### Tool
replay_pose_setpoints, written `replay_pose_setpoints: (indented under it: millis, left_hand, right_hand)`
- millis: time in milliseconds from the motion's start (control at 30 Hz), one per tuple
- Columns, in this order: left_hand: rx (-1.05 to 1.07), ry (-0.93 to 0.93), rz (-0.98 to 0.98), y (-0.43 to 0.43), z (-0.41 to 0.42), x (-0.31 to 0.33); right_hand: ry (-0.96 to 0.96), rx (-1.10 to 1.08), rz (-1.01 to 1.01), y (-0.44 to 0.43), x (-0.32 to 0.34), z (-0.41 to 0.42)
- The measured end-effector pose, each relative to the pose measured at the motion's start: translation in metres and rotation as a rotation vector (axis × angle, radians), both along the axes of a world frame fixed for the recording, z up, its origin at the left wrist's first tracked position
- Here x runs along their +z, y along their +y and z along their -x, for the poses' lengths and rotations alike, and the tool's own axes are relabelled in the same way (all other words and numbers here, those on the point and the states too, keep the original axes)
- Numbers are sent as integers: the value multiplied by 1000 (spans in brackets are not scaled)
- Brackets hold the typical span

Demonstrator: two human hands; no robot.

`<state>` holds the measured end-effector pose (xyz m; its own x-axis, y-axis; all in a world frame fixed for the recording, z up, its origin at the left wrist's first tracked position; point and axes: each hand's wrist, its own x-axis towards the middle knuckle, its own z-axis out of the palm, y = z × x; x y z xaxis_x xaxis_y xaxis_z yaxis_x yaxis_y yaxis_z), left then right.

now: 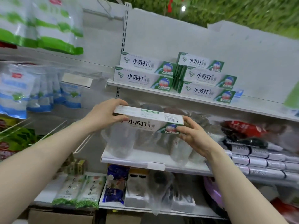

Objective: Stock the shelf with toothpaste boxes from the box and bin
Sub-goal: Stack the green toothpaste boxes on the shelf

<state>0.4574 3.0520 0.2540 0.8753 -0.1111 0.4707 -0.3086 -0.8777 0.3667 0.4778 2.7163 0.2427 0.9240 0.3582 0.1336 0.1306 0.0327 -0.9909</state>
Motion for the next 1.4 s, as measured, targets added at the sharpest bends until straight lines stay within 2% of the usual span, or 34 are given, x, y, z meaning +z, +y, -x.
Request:
replay_pose_setpoints:
  millis: [267,433,800,1033,1200,1400]
  left_hand:
    - [-5,-41,240,-55,-14,56]
    - [1,-107,306,-96,-29,90]
    - [-43,-183,509,-184,-64,148]
    - [7,-269,504,-230,-91,158]
    - [36,-244,469,-243,-108,147]
    - [88,-292,315,-254,-107,134]
  right_hand:
    - [-169,-92,76,-49,44,-18]
    - [-256,-168,80,-87,78,-32]
    - [-454,-459,0,-151,112,-70]
    - [-522,-588,70,-175,130,-104]
    - [-548,-625,157,-176,134,-129]
    - [-539,-657,221,-174,121,-149]
